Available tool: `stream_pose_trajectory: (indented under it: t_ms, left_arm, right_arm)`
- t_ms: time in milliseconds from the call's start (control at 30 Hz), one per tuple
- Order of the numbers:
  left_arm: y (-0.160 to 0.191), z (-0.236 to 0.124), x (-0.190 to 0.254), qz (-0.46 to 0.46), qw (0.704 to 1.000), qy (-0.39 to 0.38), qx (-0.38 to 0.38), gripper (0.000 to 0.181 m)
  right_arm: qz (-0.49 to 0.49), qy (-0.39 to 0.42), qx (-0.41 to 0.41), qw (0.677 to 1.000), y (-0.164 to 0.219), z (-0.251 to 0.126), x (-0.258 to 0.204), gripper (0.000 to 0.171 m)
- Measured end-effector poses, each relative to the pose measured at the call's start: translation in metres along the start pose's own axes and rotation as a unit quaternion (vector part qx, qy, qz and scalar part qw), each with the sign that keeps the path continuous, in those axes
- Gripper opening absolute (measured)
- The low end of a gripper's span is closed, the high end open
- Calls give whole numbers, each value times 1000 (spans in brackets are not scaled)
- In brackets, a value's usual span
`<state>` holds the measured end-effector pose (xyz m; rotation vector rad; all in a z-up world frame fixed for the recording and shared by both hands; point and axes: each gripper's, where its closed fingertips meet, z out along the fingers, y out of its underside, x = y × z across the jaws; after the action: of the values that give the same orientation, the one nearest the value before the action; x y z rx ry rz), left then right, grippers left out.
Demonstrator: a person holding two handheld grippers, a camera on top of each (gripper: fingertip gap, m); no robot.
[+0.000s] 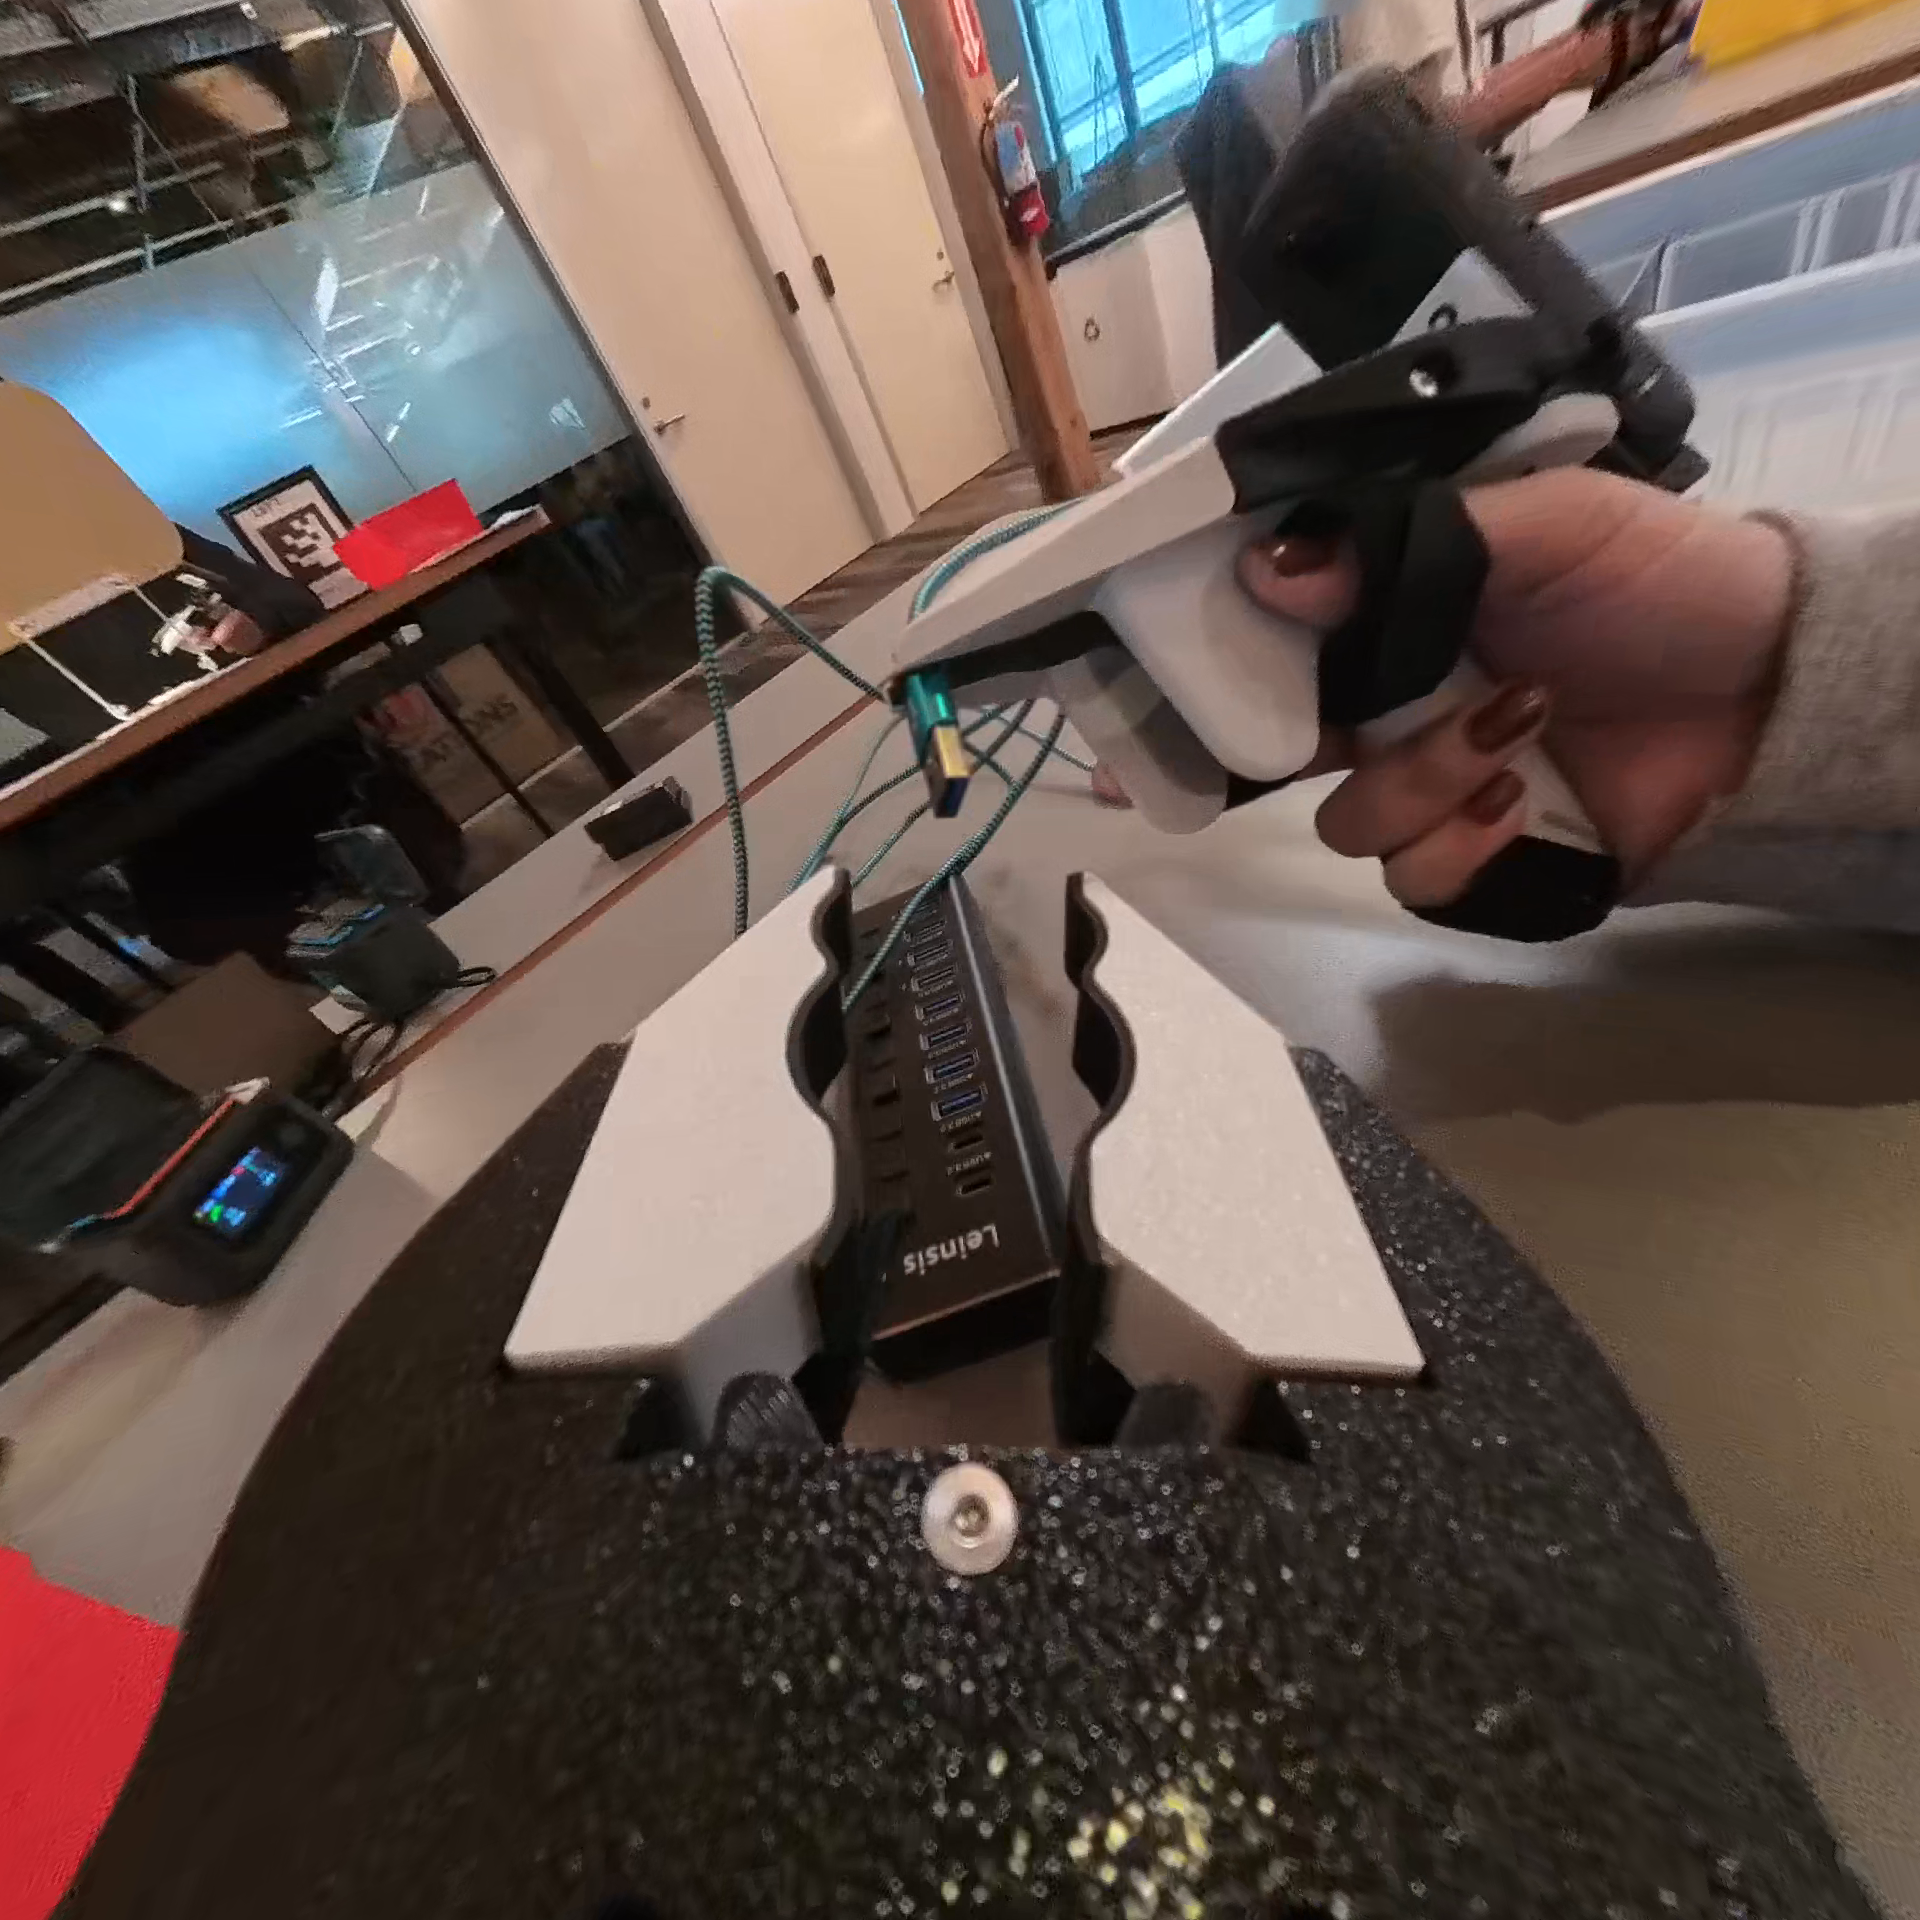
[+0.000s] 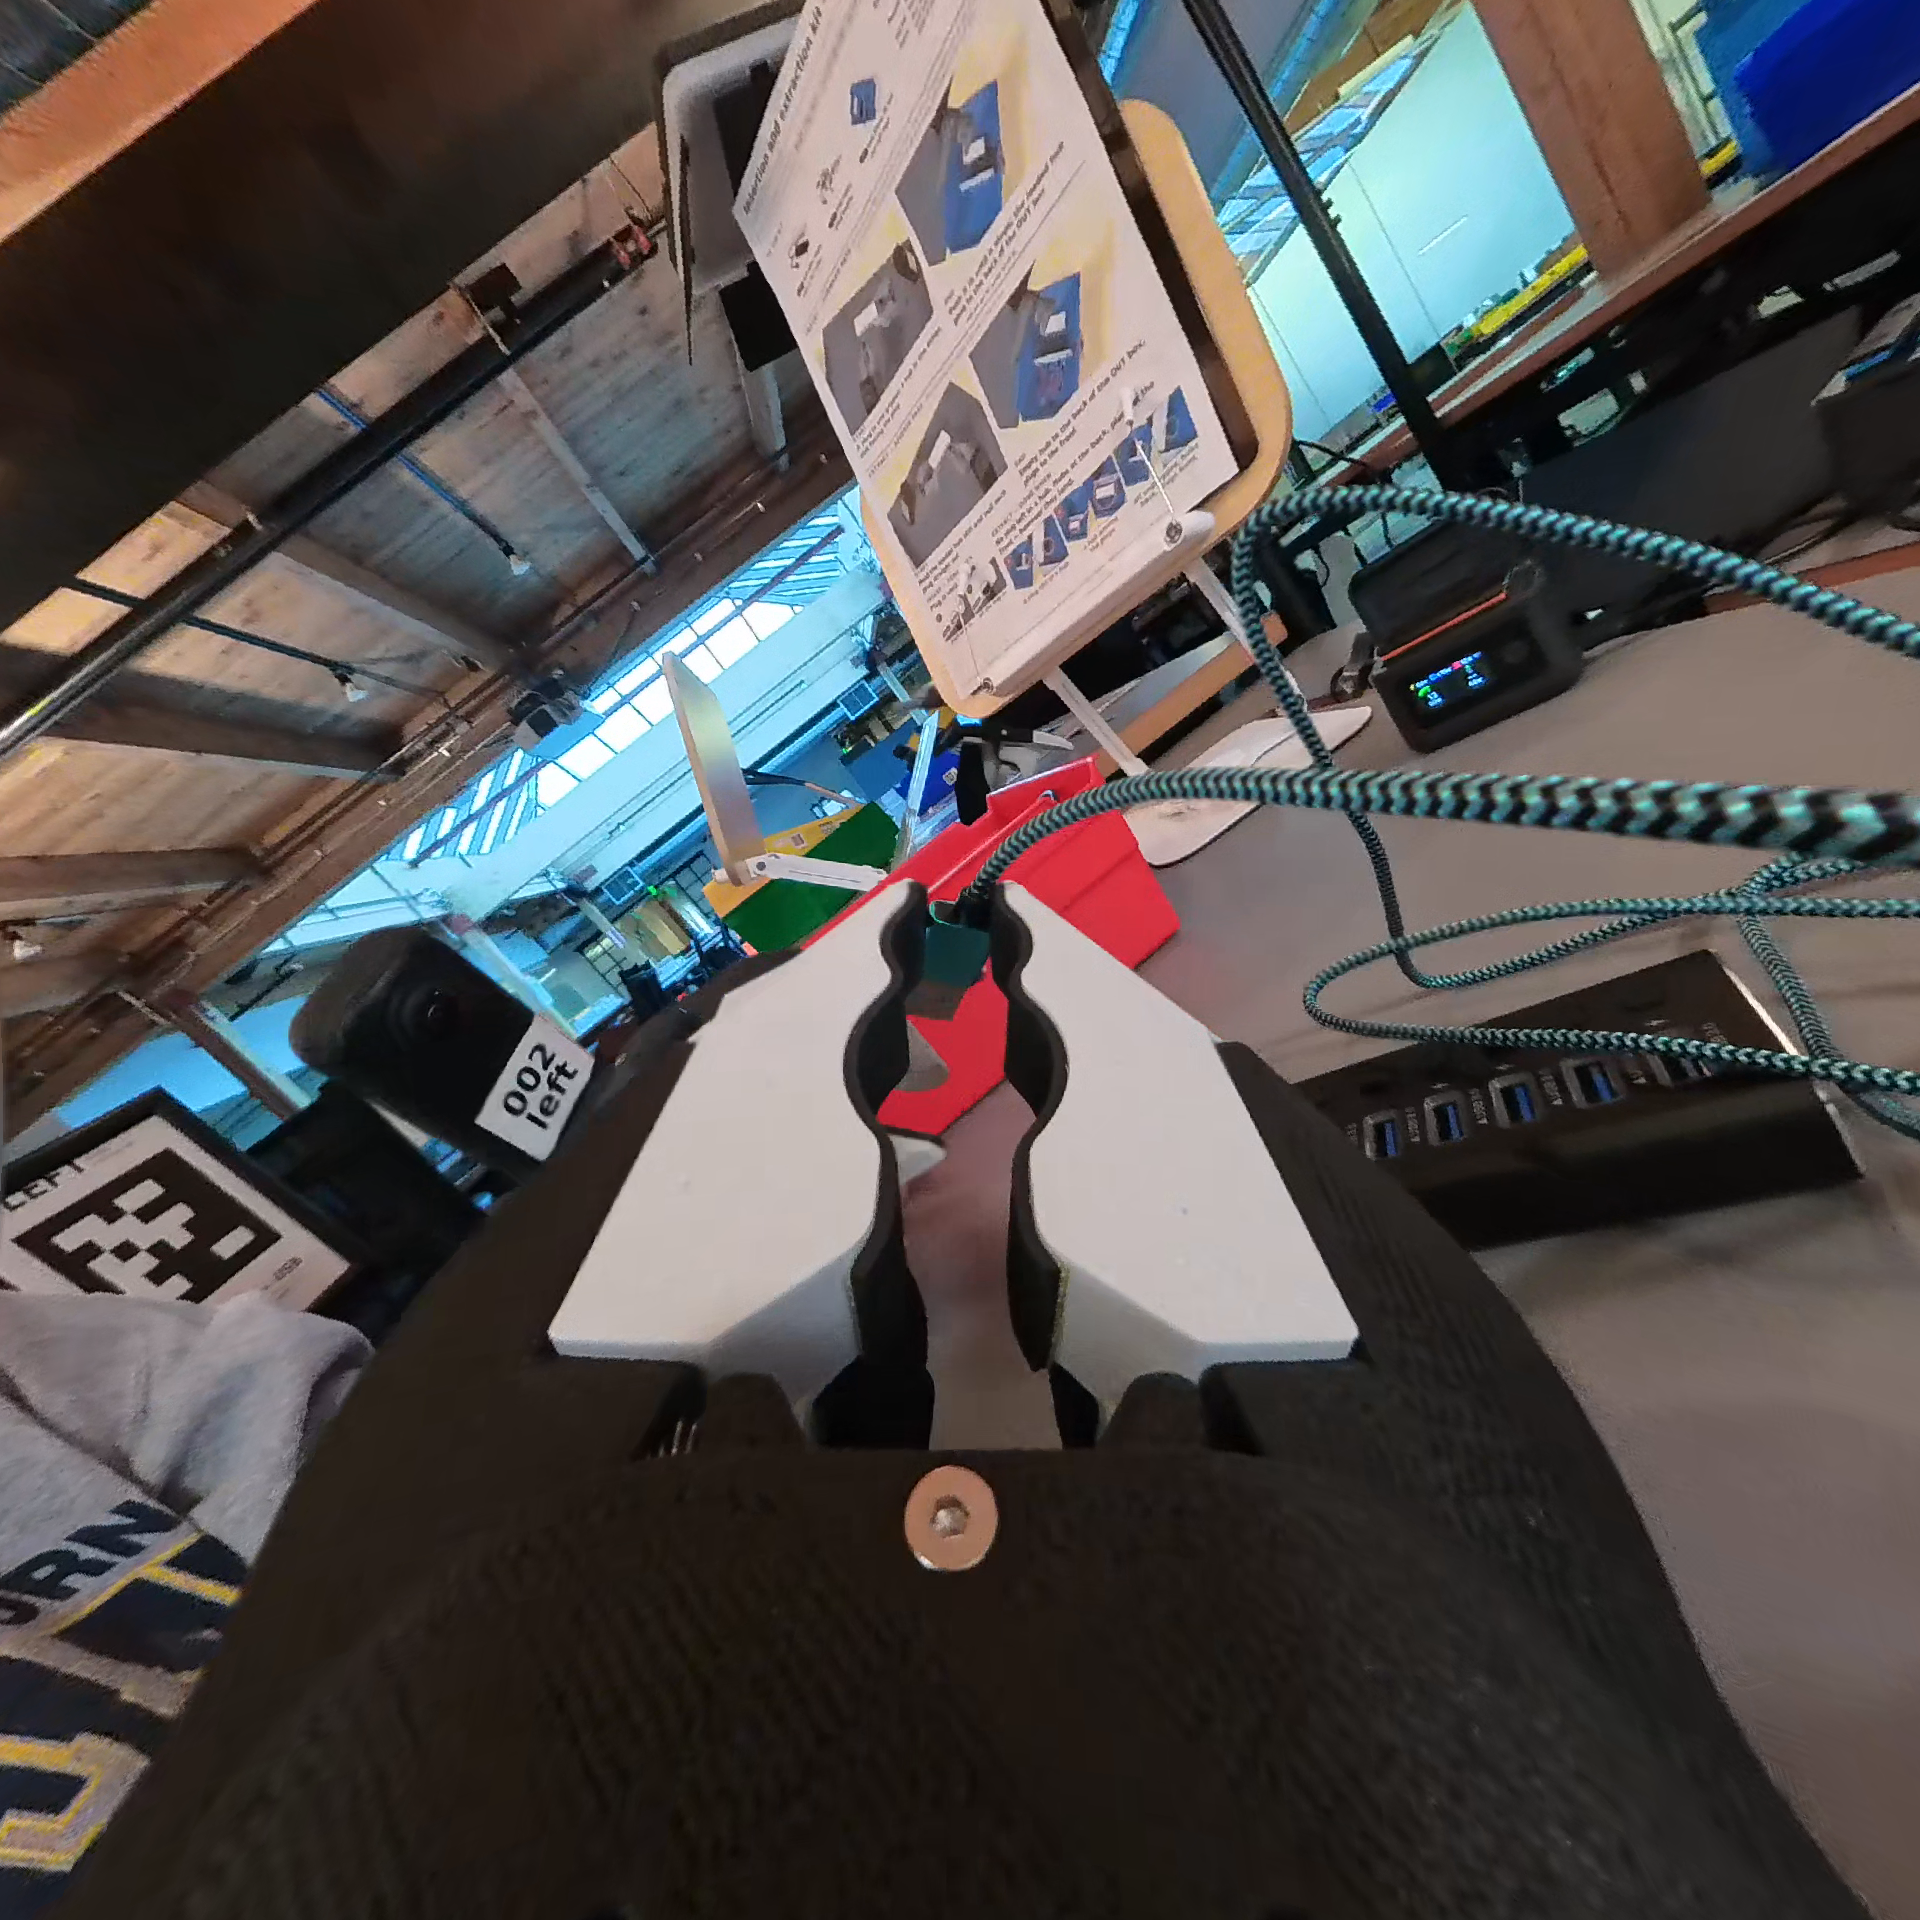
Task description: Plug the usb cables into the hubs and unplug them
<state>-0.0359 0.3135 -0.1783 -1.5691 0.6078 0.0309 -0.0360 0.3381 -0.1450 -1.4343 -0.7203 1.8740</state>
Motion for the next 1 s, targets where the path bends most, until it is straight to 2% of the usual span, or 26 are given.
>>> stream_pose_trajectory:
  t_ms: [33, 200, 267, 367, 467, 500, 533, 567, 667, 767, 800, 867, 933, 967, 1000]
  left_arm:
    - [-2, 2, 1, 8, 1000, -2, 4, 37]
    - [-9, 2, -1, 28, 999, -19, 18, 18]
    - [-7, 2, -4, 33, 999, -24, 17, 5]
    - [-7, 1, -9, 33, 999, -38, 18, 2]
    - [-16, -3, -10, -49, 997, -8, 52, 1]
    - [-20, -4, -9, -100, 992, 18, 72, 1]
    - [-25, -6, -8, -160, 981, 53, 100, 1]
    - [-30, -9, -8, -221, 963, 90, 127, 1]
    - [-40, -17, -7, -393, 874, 213, 189, 0]
    - [-40, -18, 1, -446, 829, 281, 188, 0]
    - [-42, -18, 5, -452, 820, 297, 187, 0]
    - [-45, -18, 9, -477, 795, 322, 192, 0]
    - [-41, -15, 7, -496, 787, 317, 185, 0]
    - [-35, -12, 4, -493, 803, 290, 169, 2]
    - [-27, -12, 4, -468, 831, 266, 144, 15]
  right_arm:
    - [-1, -1, -2, 1000, 0, 0, -1, 10]
    - [-14, -1, -20, 1000, 9, 5, -4, 10]
    - [-15, -3, -25, 1000, 12, 7, -6, 10]
    - [-14, 0, -19, 1000, 11, 9, -6, 10]
    - [-39, -19, 9, 999, 7, 8, -12, 14]
    - [-41, -16, 22, 999, 7, 7, -10, 24]
    - [-32, -27, 24, 999, 8, 7, -10, 33]
    - [-17, -47, 21, 999, 10, 8, -13, 33]
    - [-17, -91, 47, 995, 3, 9, -26, 34]
    - [-42, -124, 43, 991, 3, 12, -42, 24]
    - [-49, -131, 34, 990, 6, 13, -46, 14]
    - [-59, -129, 35, 989, 6, 14, -48, 5]
    - [-56, -124, 19, 990, 7, 13, -45, 5]
    - [-65, -102, 13, 993, 8, 14, -38, 4]
    - [-77, -72, 9, 994, 9, 14, -29, 5]
